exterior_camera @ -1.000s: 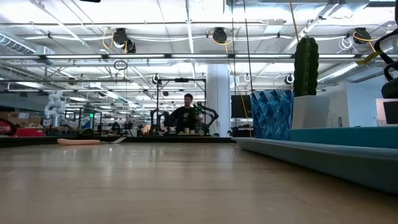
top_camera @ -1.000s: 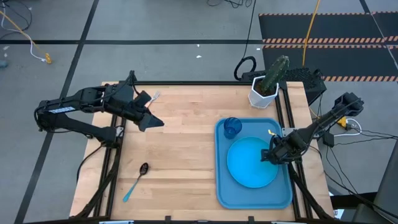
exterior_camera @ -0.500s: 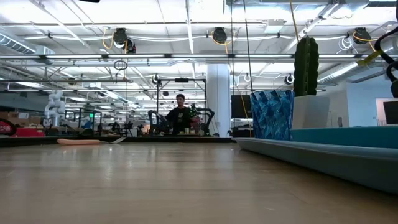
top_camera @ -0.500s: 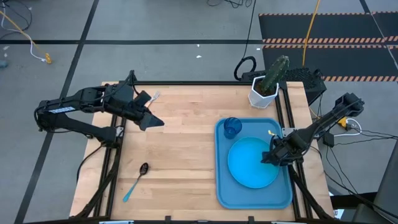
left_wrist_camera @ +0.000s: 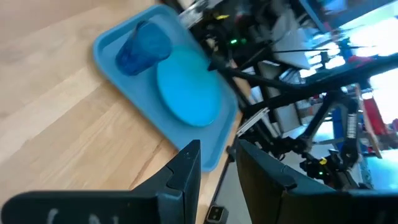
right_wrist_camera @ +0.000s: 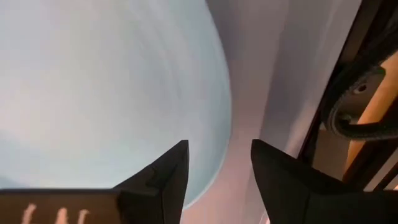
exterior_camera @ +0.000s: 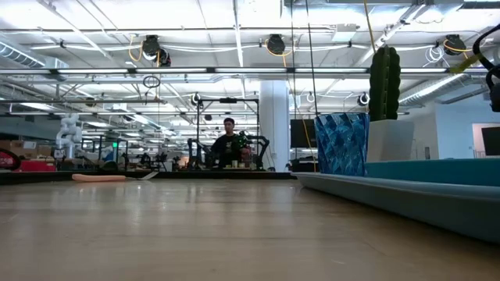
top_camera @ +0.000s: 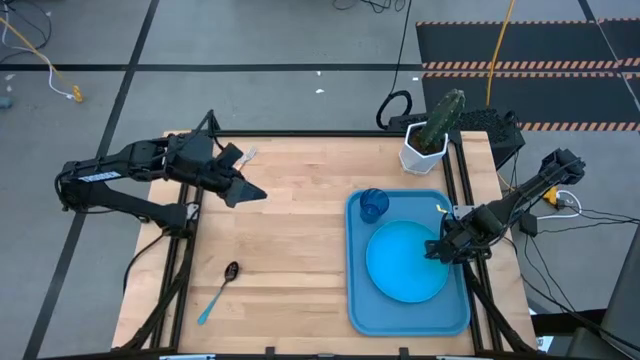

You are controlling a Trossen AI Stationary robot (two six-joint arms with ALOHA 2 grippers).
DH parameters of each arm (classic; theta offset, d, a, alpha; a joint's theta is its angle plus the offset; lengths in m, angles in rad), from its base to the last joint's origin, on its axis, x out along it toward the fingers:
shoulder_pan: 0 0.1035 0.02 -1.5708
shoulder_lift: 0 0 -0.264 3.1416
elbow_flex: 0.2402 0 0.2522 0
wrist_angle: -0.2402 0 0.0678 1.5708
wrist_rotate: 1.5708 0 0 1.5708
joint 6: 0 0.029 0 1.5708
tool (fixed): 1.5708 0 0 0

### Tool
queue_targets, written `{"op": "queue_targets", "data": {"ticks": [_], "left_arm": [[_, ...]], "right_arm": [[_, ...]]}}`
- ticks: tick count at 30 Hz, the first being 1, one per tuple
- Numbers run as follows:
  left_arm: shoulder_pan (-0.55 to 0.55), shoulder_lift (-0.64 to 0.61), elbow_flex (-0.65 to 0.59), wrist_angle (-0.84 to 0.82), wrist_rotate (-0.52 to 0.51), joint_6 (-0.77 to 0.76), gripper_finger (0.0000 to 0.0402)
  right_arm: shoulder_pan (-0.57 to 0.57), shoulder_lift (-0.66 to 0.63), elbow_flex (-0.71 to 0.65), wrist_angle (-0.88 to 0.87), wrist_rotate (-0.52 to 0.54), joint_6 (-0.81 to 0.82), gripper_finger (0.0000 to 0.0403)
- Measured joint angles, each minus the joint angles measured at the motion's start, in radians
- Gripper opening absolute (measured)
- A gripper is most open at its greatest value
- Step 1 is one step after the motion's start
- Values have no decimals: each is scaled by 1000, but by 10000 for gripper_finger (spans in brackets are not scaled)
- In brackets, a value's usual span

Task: Pick and place plate/cup/fork/spoon on tray
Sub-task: Move the blue tray to the center of the table

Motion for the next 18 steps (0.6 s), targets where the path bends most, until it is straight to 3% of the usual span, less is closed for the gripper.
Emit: {"op": "queue_targets", "data": {"ticks": [9,14,18], "left_arm": [[-24,20,0,52,-11,109,104],[-73,120,0,45,-26,174,104],[-119,234,0,92,-56,311,104]], "right_arm": [[0,-50,43,-2,31,-26,167],[0,-63,84,-10,61,-61,167],[1,-63,129,-15,101,-124,167]]}}
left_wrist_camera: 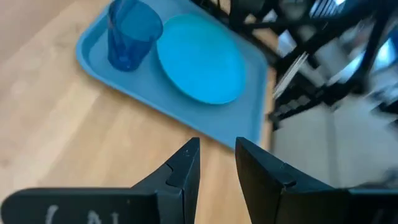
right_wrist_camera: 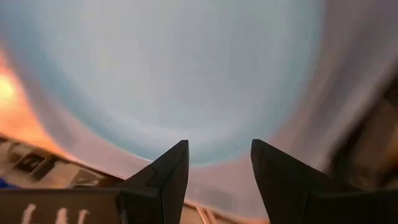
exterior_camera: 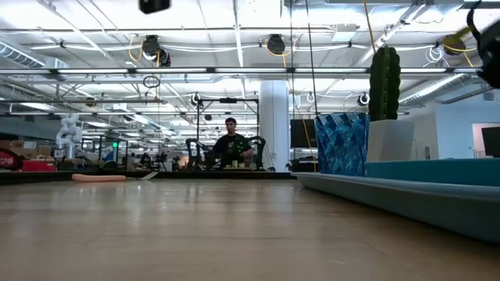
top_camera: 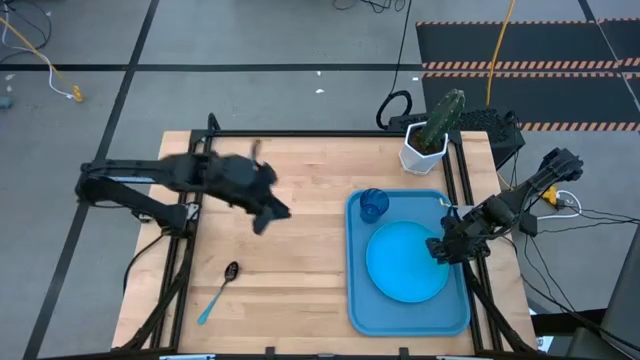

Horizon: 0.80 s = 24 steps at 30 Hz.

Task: Pick and place plate/cup/fork/spoon on tray
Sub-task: Move the blue tray to the center of the table

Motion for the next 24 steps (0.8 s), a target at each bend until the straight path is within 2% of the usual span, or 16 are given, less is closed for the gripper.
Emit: {"op": "queue_targets", "data": {"ticks": [5,12,15,19,24], "left_arm": [[-42,125,-1,197,-85,187,104],[-43,320,0,531,-61,114,104],[-64,409,0,599,-54,120,104],[-84,503,0,640,-50,91,104],[-99,582,0,681,-52,-69,104]], "right_arm": [[-1,0,114,-8,222,-138,167],[-1,0,302,32,508,-411,167],[-1,-1,373,98,582,-565,167],[-1,0,442,215,630,-759,167],[-1,0,500,339,722,-976,167]]}}
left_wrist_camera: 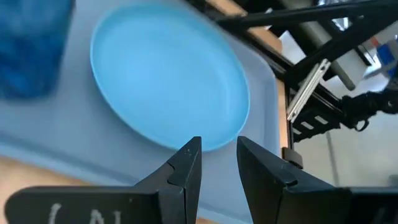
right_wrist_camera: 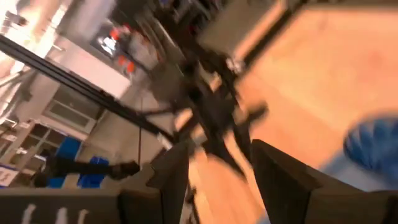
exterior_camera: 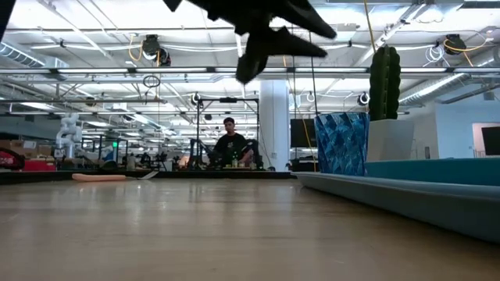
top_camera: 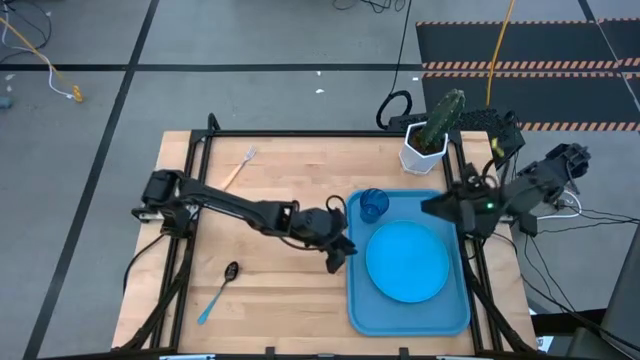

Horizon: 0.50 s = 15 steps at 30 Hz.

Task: Pick and place plate/cup/fork/spoon on tray
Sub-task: Move the blue tray to the center of the table

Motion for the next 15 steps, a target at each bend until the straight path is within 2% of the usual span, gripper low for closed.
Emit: {"op": "queue_targets", "data": {"ticks": [3,6,10,15], "left_arm": [[-8,47,0,23,-3,-140,104],[-17,81,0,19,-3,-362,104],[-22,97,0,4,-4,-643,104],[-22,95,1,17,-3,-795,104]], "right_arm": [[0,-4,18,59,76,-107,167],[0,-6,30,87,124,-176,167],[0,-11,33,85,120,-210,167],[0,-19,33,56,69,-219,167]]}}
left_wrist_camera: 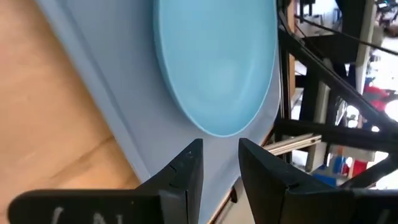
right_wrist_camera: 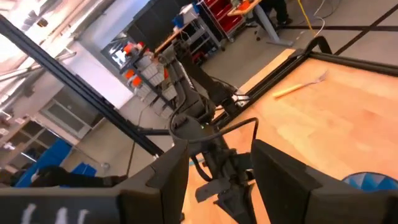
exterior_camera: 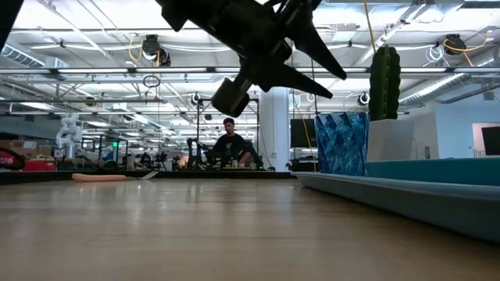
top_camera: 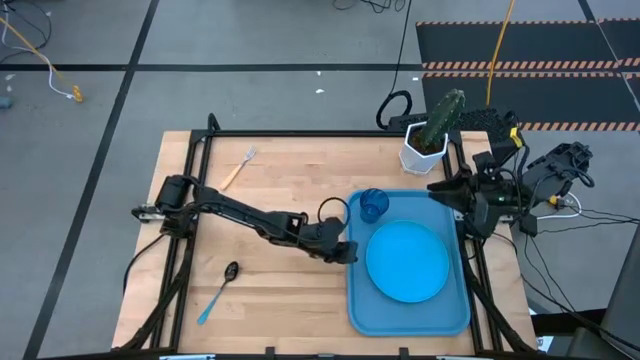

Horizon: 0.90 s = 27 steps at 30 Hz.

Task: Pick and place plate/cup/fork/spoon on tray
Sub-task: Move the blue tray to the center of the table

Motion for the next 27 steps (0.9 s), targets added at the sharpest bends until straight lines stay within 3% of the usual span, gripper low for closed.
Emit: {"op": "queue_targets", "data": {"ticks": [8,12,19,27], "left_arm": [[-7,1,0,-155,0,-76,104],[-19,0,0,-148,-12,-88,104],[-71,0,0,-154,-144,-121,104],[-79,39,0,-71,-181,-42,104]], "right_arm": [[0,-7,0,-6,-2,-20,167],[0,-14,0,-6,-2,-29,167],[0,-19,0,-6,-2,-46,167],[0,-20,-1,-5,-2,-54,167]]}}
